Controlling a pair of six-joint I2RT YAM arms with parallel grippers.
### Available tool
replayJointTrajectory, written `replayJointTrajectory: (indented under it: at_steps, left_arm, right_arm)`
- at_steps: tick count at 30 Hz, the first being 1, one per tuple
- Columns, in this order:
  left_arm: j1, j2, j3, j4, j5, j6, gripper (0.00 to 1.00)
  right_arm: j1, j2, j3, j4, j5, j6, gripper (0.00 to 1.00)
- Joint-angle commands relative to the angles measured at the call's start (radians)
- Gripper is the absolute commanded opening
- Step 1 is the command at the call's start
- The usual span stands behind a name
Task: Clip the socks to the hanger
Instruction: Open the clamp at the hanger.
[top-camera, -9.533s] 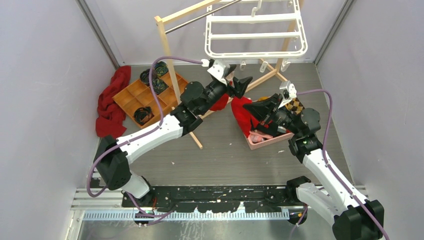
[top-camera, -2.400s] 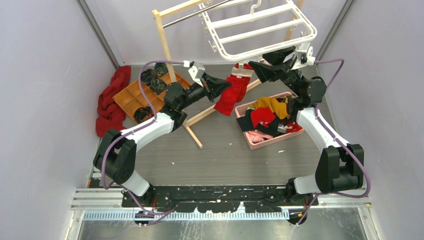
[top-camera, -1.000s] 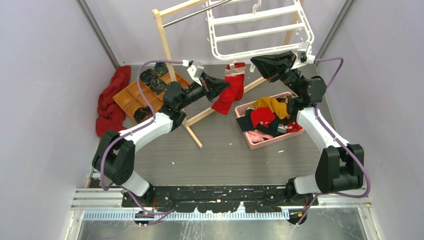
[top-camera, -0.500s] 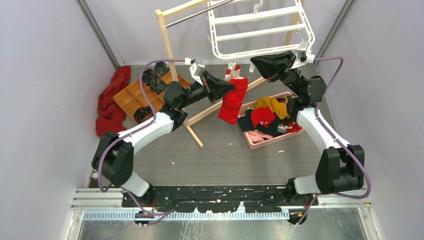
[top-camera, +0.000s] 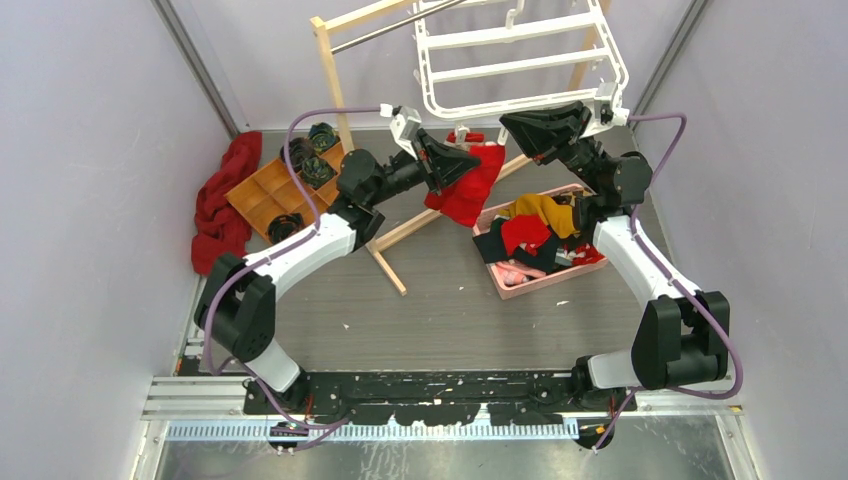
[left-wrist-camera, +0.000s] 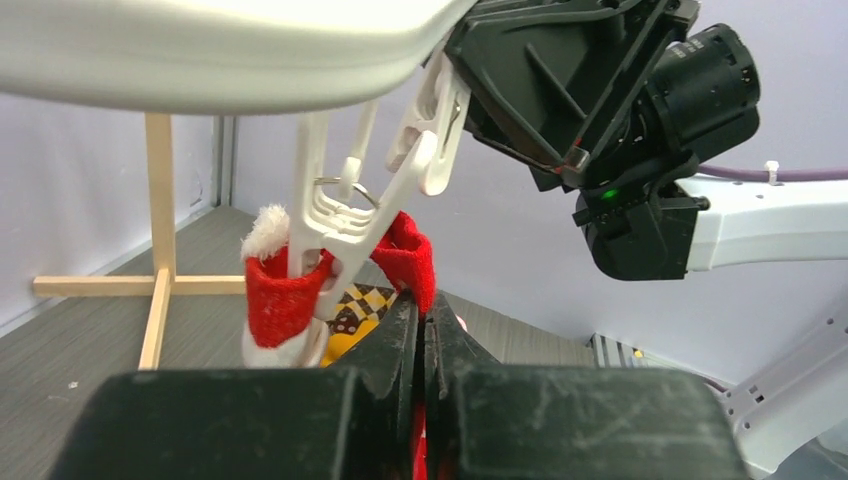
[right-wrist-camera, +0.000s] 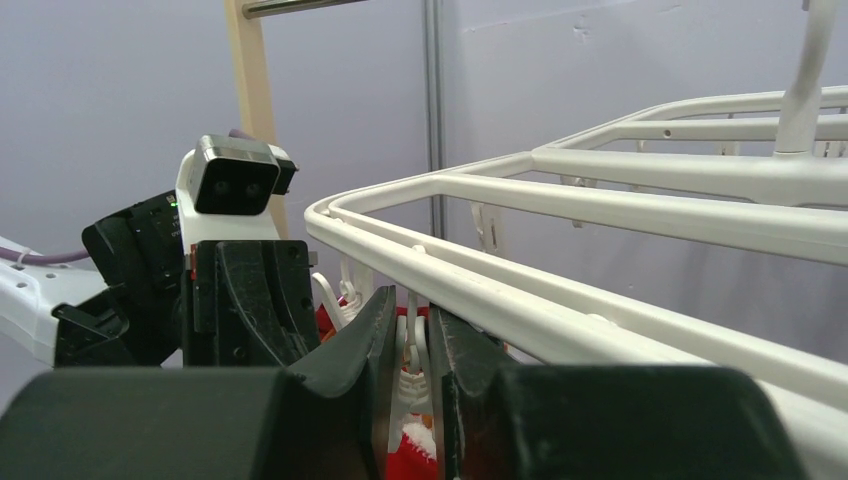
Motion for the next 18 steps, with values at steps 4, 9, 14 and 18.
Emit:
replayJointTrajectory:
  at_steps: [4, 9, 14, 18]
  left_arm:
    - [-0.003, 0.039, 0.077, -0.056, 0.017, -0.013, 0.00]
    - [-0.004, 0.059, 0.108, -0.041, 0.057, -0.029, 0.00]
    - [-0.005, 0.071, 0.119, -0.041, 0.080, -0.038, 0.00]
    - [-0.005, 0.081, 0.133, -0.039, 0.099, -0.042, 0.00]
  right_arm:
    - [0.014, -0.038, 0.030, 0.030, -0.011, 0.021, 0.15]
    - [0.020, -0.036, 0.031, 0.030, -0.014, 0.021, 0.15]
    - [0.023, -0.037, 0.031, 0.030, -0.015, 0.023, 0.15]
    - [0.026, -0.037, 0.031, 0.031, -0.019, 0.024, 0.15]
